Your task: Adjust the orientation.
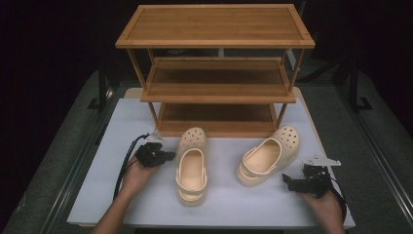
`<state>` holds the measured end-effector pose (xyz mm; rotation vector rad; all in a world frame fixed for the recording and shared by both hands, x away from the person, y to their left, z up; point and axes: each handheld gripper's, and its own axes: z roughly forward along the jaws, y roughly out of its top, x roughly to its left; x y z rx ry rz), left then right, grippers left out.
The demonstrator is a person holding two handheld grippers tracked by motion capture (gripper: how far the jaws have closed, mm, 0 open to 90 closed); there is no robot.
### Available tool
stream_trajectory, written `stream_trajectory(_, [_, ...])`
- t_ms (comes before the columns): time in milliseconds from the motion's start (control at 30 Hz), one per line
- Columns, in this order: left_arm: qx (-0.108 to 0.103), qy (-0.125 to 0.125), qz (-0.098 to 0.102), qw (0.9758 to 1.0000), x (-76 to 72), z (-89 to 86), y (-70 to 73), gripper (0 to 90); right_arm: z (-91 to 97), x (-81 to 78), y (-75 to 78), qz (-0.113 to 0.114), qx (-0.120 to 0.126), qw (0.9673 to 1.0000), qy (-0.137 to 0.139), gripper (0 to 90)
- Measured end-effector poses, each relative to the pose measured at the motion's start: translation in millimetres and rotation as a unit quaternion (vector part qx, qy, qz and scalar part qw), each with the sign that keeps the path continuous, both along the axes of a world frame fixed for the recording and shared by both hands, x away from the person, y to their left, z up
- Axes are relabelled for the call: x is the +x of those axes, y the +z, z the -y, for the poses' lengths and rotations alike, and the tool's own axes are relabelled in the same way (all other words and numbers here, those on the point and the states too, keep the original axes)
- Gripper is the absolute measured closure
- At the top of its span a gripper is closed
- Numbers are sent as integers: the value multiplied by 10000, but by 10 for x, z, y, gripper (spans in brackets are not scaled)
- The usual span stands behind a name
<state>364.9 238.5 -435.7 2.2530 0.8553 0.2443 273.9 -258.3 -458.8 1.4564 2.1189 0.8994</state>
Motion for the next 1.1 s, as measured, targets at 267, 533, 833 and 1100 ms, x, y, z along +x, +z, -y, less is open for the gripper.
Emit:
stream_trajectory(267, [-30,-44,-18,10000,10,50,-1,900,1,0,-1,5,-6,10000,7,84])
stream_trajectory(533, [30,-21,180,9998,-193,-90,134,719,-3,-1,4,-18,-6,10000,-8,84])
stream_trajectory(833, [145,146,199,9996,-491,-397,143,384,-2,1,5,-21,-8,10000,-7,84])
stream_trajectory(1100, [232,367,154,9989,-640,-616,27,168,-4,2,6,-30,-9,10000,-10,83])
